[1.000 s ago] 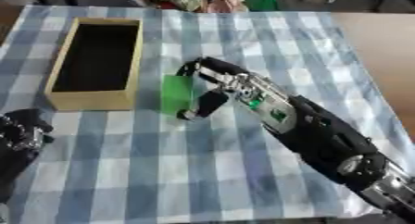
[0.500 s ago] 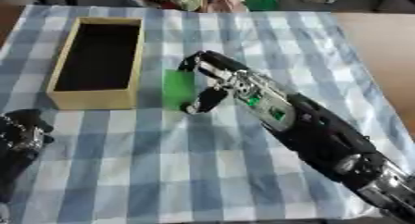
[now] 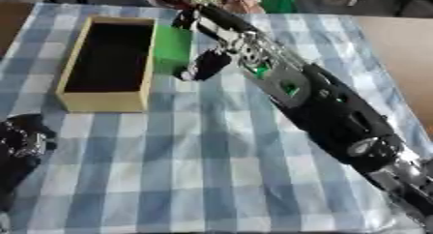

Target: Pick up objects on the table and place them in the box.

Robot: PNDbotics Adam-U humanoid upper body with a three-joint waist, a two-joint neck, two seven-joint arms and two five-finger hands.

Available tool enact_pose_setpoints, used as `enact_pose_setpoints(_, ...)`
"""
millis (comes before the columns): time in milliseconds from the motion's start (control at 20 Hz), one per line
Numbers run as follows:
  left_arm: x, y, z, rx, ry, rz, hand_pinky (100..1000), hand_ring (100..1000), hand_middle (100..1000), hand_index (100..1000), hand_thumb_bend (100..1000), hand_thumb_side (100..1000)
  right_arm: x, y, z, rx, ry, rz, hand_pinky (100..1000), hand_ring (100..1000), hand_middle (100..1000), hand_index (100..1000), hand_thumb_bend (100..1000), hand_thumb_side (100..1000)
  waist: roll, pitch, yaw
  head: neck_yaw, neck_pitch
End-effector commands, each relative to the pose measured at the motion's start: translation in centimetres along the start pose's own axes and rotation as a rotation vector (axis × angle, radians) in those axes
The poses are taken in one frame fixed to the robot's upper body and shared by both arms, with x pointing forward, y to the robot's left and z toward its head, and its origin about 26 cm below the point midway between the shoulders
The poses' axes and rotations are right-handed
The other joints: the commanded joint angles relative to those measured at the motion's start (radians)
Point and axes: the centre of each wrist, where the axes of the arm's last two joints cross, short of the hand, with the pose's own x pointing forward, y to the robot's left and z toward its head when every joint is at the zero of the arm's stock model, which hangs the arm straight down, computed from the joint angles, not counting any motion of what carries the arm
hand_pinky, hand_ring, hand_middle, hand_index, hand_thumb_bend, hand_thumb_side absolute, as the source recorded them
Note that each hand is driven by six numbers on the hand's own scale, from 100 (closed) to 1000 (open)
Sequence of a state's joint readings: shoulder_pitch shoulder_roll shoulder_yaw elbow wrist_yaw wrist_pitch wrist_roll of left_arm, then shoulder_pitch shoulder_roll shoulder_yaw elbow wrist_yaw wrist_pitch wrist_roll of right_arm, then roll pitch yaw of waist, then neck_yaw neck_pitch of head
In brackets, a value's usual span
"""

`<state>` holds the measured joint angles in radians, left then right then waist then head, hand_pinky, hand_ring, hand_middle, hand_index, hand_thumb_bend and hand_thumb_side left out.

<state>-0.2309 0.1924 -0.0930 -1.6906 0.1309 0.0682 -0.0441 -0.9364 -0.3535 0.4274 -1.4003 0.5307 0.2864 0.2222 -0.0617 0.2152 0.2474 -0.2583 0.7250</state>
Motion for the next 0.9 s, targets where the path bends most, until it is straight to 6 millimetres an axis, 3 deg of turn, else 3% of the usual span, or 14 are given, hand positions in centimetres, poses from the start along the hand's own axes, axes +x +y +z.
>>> enact_pose_setpoints(50, 1.0, -0.4, -0.6, -0.034, -0.037, -0.001, 545, 591, 501, 661, 100, 204, 0.8, -1.1, -0.9, -0.038, -0.011, 0.014, 864, 889, 443, 620, 336, 100, 0.002, -0.011, 0.014, -0.013, -0.02)
enact_pose_setpoints(400, 1.6, -1.2, -1.2, -0.08, -0.059, 0.004, 545, 591, 500, 661, 100, 204, 1.4, 0.9, -3.4, -0.005, -0.008, 0.017, 863, 892, 457, 637, 336, 100, -0.005, 0.005, 0.064, -0.042, -0.033)
enact_pose_setpoints(600, 1.7, -1.4, -1.4, -0.09, -0.065, 0.007, 546, 591, 500, 661, 100, 204, 1.3, 2.5, -4.3, 0.012, -0.003, 0.021, 864, 895, 500, 699, 377, 100, -0.005, 0.009, 0.077, -0.048, -0.033)
enact_pose_setpoints(650, 1.7, -1.4, -1.4, -0.092, -0.065, 0.008, 546, 591, 500, 660, 100, 204, 1.4, 2.8, -4.4, 0.015, -0.004, 0.027, 871, 902, 557, 758, 421, 100, -0.005, 0.01, 0.078, -0.05, -0.033)
enact_pose_setpoints(900, 1.7, -1.6, -1.4, -0.095, -0.065, 0.011, 546, 591, 500, 660, 100, 204, 1.5, 3.9, -4.6, 0.068, -0.029, 0.076, 902, 934, 719, 853, 469, 162, -0.005, 0.01, 0.078, -0.051, -0.03)
